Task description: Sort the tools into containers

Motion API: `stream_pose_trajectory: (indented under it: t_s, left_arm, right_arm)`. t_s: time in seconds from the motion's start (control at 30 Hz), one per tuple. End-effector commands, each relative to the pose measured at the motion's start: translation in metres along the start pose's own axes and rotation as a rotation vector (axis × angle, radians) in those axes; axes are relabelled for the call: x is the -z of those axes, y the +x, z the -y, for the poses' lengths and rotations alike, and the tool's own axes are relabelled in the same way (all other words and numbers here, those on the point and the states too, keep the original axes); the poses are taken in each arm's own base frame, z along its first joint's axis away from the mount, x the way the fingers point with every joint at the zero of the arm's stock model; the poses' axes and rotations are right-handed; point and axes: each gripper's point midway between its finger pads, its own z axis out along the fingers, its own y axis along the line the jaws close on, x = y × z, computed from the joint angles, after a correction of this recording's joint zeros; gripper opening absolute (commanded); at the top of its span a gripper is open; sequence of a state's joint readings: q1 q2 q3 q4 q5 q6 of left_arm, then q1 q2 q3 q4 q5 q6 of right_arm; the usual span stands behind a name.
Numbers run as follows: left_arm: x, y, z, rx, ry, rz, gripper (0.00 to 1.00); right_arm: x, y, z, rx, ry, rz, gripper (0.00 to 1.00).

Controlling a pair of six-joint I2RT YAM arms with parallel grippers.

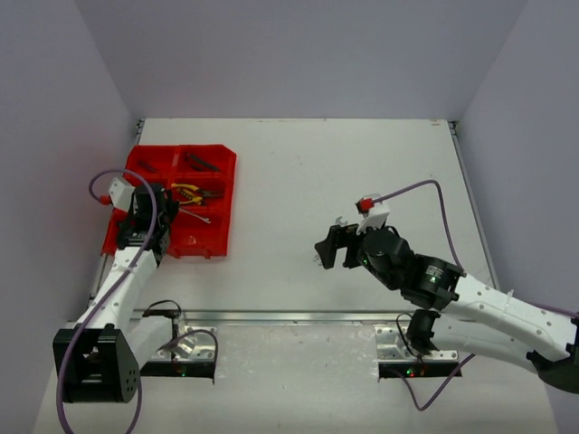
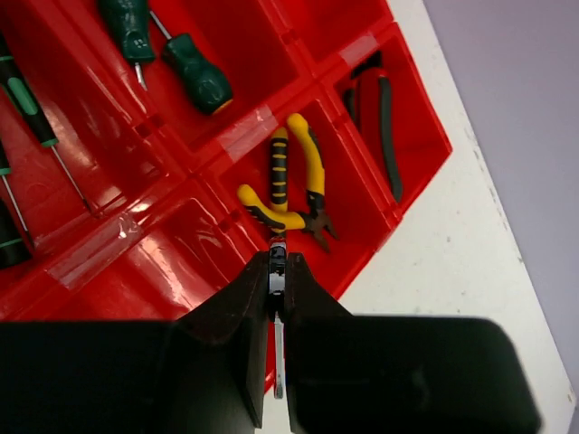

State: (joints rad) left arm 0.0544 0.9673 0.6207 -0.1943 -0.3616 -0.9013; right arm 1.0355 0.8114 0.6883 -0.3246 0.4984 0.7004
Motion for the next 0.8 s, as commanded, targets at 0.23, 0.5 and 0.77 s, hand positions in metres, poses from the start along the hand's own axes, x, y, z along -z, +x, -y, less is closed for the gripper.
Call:
stream_pose_trajectory:
  t_s: [0.23, 0.5, 0.77]
  left_arm:
    - [-0.010, -0.007, -0.022, 0.052, -0.044, 0.109, 0.09]
    - [0.018, 0.007, -0.006, 0.031, 0.113, 0.013, 0.80]
    - [0.064, -0.036, 0.039, -0.088, 0.194, 0.013, 1.00]
  right_arm:
    - [0.004, 0.001, 0.018, 0.013, 0.051, 0.028, 0.99]
    - [-0.032, 0.026, 0.034, -0.095, 0.195, -0.197, 0.99]
    - [-0.075, 0.043, 0.067, -0.261, 0.425, -0.338, 0.99]
